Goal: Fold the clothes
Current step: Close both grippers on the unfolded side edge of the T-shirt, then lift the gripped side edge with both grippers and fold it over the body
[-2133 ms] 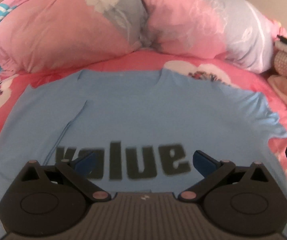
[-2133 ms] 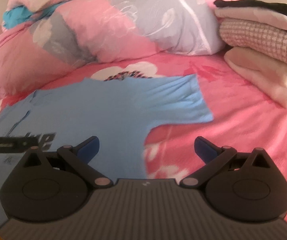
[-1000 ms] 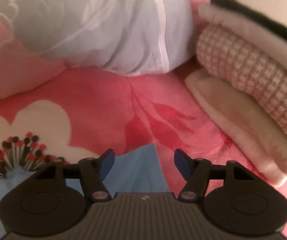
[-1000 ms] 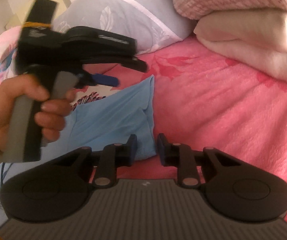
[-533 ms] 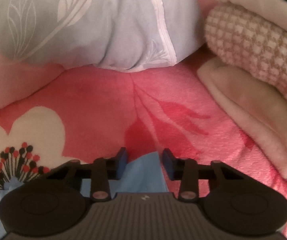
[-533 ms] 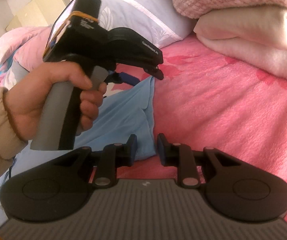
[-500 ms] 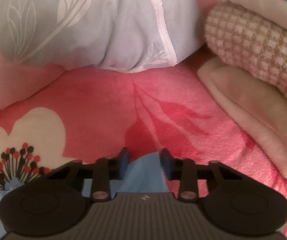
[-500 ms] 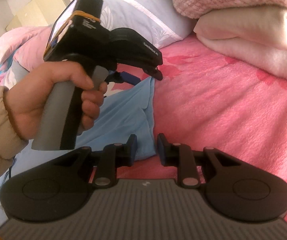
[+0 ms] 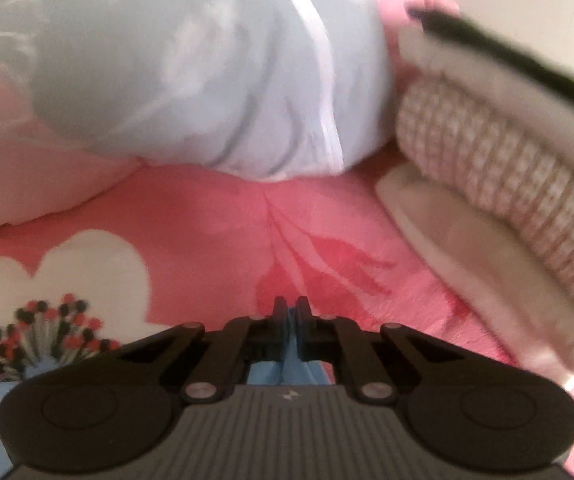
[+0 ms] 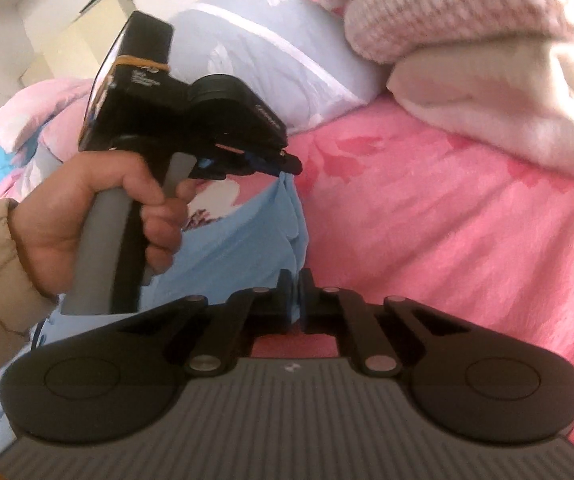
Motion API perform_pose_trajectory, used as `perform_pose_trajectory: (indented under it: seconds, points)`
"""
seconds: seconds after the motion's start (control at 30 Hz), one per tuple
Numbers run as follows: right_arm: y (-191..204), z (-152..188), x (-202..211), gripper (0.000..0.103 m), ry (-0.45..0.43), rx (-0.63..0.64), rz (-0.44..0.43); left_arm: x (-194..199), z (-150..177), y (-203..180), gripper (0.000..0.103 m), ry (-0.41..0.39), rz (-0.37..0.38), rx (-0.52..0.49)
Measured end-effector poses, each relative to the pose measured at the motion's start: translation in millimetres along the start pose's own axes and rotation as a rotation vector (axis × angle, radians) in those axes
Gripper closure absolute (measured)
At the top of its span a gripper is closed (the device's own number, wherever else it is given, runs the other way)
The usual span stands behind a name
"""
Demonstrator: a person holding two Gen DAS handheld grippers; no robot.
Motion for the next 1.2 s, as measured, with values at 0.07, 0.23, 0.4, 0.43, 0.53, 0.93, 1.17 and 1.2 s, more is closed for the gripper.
perform_pose_trajectory:
  seconds: [0.07, 0.23, 0.4, 0.43, 0.53, 0.93, 1.17, 1.2]
  points:
    - [6, -1, 5, 0.102, -0.019, 0.022, -0.006, 17, 0, 14, 0.098, -0.016, 0.019, 0.037]
    - [29, -6, 21, 0.102, -0.064, 0.058, -0.051, 61, -1, 56, 0.098, -0.052, 0.046, 0.101]
    - [70, -4, 29, 0.102, -0.057, 0.119, -0.128, 114, 13, 101, 0.098, -0.108, 0.044, 0.151]
    - [81, -2, 30, 0.102, -0.053, 0.138, -0.143, 123, 17, 110, 0.098, -0.119, 0.040, 0.158]
    - [113, 2, 33, 0.102, -0.032, 0.198, -0.191, 145, 31, 137, 0.098, -0.139, 0.035, 0.183]
    - [188, 56, 7, 0.102, 0.179, 0.442, -0.205, 154, 122, 213, 0.098, -0.118, 0.000, 0.261]
    - [201, 96, -7, 0.102, 0.274, 0.550, -0.176, 142, 156, 224, 0.097, -0.093, -0.029, 0.245]
    - [200, 100, -9, 0.102, 0.284, 0.555, -0.175, 141, 159, 225, 0.097, -0.092, -0.034, 0.239]
Point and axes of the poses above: each gripper's, at about its wrist camera, not at the fingertips, and x roughly against the way its jaws point, y to its left, z to its underside, the point moved 1 cm from there along -x, roughly the way its jaws point, and after that the axes turned 10 degrees about -x, right-handed, at the moved point
